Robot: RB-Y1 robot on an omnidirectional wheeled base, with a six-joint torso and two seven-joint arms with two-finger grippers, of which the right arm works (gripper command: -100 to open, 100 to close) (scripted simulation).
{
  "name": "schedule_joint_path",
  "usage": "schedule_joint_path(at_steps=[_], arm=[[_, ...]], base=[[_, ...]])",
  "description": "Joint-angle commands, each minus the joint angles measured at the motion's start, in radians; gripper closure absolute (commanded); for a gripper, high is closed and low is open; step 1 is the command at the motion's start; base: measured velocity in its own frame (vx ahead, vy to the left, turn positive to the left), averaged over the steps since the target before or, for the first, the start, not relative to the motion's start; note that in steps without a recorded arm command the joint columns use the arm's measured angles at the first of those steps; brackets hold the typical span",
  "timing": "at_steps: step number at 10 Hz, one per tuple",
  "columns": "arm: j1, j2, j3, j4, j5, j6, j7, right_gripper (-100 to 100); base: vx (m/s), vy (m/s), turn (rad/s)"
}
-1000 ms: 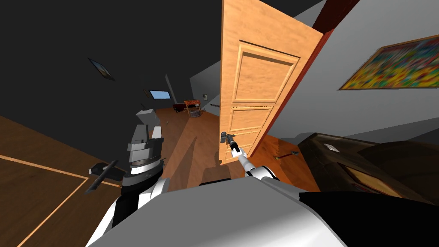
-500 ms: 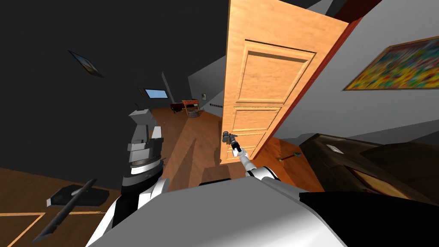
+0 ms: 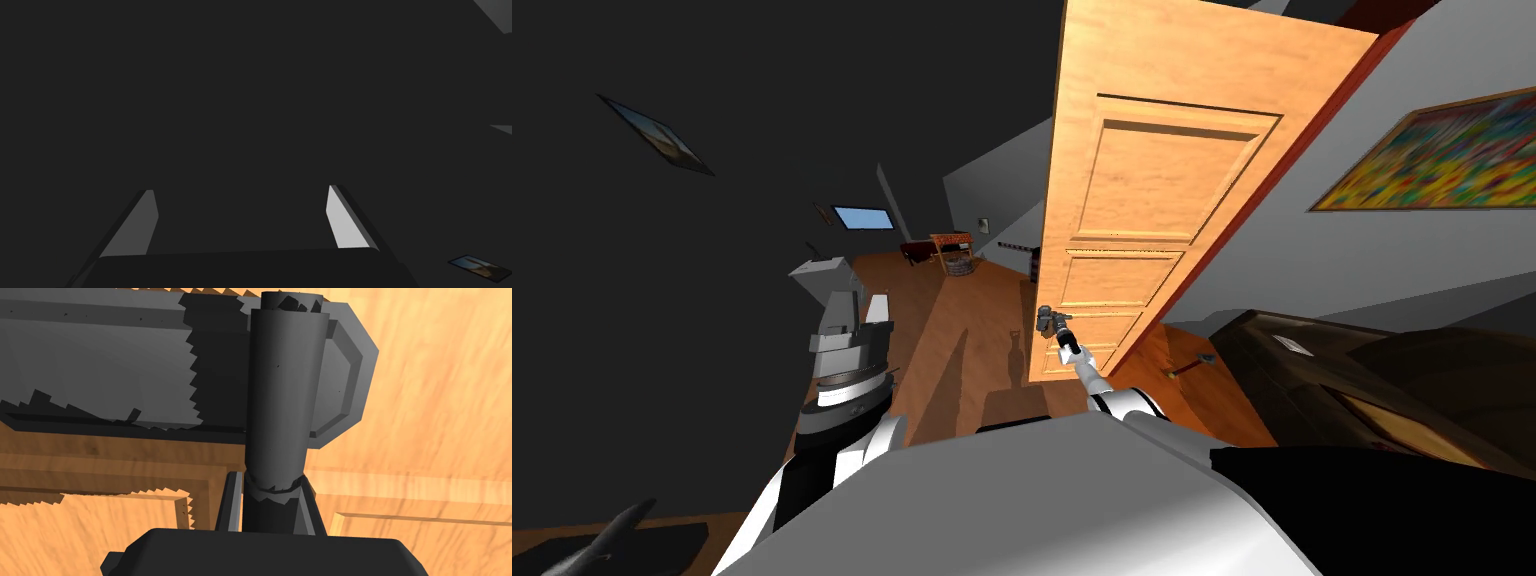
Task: Push the door open
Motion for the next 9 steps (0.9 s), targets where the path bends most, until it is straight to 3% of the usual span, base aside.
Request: schedule_joint_path(at_steps=[1, 4, 9], arm=[[-0.001, -0.016, -0.029, -0.005, -0.007, 0.005, 0.011, 100], [0.002, -0.027, -0.067, 0.000, -0.018, 0.004, 0.025, 100], [0.005, -0.041, -0.115, 0.006, -0.031, 0.002, 0.043, 100]], base=[[0.192, 0.130, -0.065], [0.174, 0.146, -0.081], [0.164, 0.099, -0.058]])
